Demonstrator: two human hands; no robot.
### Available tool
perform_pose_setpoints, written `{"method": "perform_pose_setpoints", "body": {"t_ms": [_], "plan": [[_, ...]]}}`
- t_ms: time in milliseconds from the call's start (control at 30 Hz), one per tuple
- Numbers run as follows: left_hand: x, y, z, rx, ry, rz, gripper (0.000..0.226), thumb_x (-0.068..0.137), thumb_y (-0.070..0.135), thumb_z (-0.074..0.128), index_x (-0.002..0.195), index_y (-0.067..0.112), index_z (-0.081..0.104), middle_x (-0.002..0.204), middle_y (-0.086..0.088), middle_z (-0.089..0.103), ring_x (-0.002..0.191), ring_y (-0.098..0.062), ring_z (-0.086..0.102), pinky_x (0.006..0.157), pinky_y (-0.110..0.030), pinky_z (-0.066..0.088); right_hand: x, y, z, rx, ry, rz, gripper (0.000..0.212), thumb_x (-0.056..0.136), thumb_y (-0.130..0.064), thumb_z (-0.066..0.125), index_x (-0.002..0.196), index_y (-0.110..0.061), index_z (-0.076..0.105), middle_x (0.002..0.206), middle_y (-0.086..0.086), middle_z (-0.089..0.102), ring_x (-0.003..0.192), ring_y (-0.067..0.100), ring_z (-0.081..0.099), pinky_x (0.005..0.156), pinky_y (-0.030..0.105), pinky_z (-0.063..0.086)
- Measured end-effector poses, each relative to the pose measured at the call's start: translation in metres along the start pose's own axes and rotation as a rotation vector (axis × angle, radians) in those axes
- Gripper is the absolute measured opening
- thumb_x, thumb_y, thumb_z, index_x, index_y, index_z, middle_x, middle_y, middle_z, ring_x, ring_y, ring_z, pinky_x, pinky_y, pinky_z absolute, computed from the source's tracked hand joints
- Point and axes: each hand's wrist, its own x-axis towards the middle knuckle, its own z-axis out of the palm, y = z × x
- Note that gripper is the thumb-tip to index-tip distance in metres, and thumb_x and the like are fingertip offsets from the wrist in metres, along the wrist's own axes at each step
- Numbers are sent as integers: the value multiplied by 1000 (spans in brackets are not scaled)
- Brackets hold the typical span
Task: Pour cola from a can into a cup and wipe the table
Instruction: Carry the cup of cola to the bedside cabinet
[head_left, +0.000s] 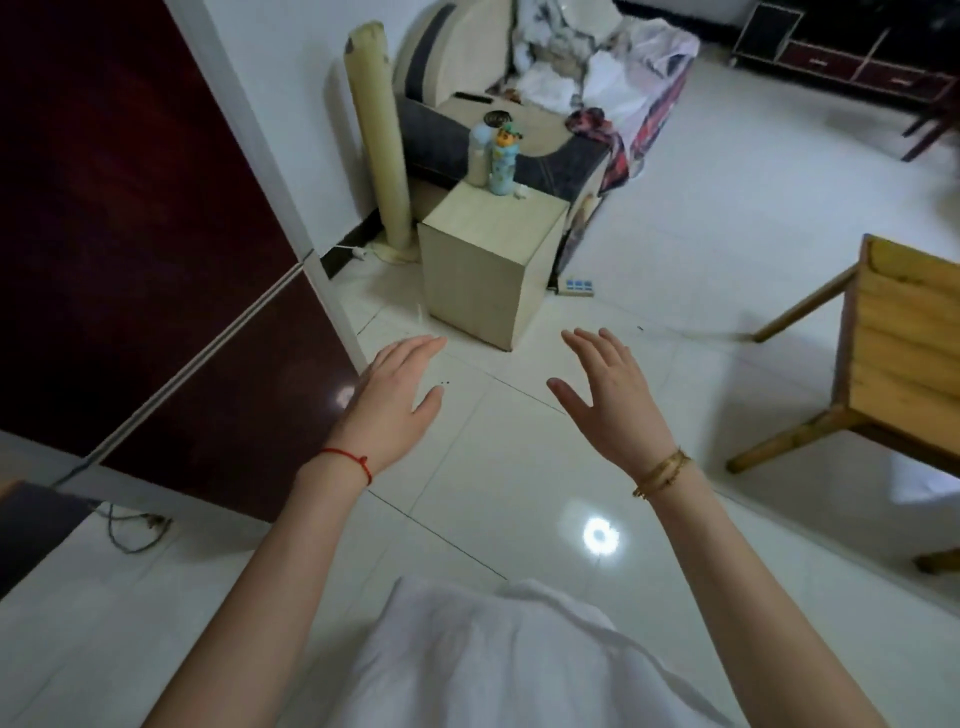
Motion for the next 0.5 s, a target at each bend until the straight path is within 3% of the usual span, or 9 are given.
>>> {"method": "perform_pose_setpoints", "body": {"t_ms": [100,500], "plan": [[15,52,38,7,-44,71,53,95,16,56,146,13,42,147,-3,44,138,-21,35,117,-39,27,-32,55,-26,-9,39,77,59,98,-42,48,149,-16,33,155,2,34,149,25,16,122,37,15],[53,265,205,-41,-214,368,51,97,20,53,146,17,40,149,1,42,140,-17,33,117,-43,28,-177,268,-124,-7,192,393,60,96,-41,50,148,-17,33,153,0,36,148,20,19,122,39,17]]}}
